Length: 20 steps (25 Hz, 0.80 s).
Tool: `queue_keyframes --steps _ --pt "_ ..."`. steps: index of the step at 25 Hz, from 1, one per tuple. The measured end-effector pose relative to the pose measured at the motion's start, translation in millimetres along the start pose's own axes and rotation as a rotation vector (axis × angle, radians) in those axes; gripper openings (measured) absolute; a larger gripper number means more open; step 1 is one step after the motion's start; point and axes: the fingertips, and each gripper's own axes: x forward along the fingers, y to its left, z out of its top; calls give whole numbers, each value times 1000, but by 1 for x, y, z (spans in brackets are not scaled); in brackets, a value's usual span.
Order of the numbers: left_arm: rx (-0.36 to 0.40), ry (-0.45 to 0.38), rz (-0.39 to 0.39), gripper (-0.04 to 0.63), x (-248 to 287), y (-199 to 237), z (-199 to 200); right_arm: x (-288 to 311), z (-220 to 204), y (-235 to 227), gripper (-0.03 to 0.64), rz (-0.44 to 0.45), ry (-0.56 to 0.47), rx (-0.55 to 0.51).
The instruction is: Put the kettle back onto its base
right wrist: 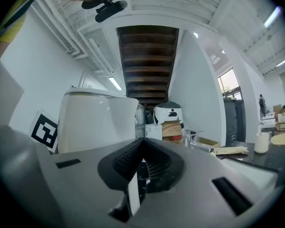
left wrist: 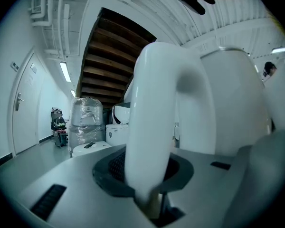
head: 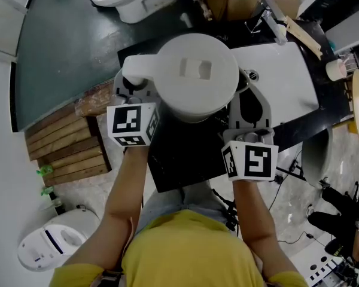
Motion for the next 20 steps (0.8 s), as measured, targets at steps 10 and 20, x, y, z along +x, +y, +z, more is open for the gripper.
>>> queue_keyframes --steps 10,20 --pt "-30 64 17 158 -27 2 0 -2 1 -2 14 -37 5 10" --pt "-89 87 44 160 -73 1 3 -22 11 -5 14 -83 0 -2"
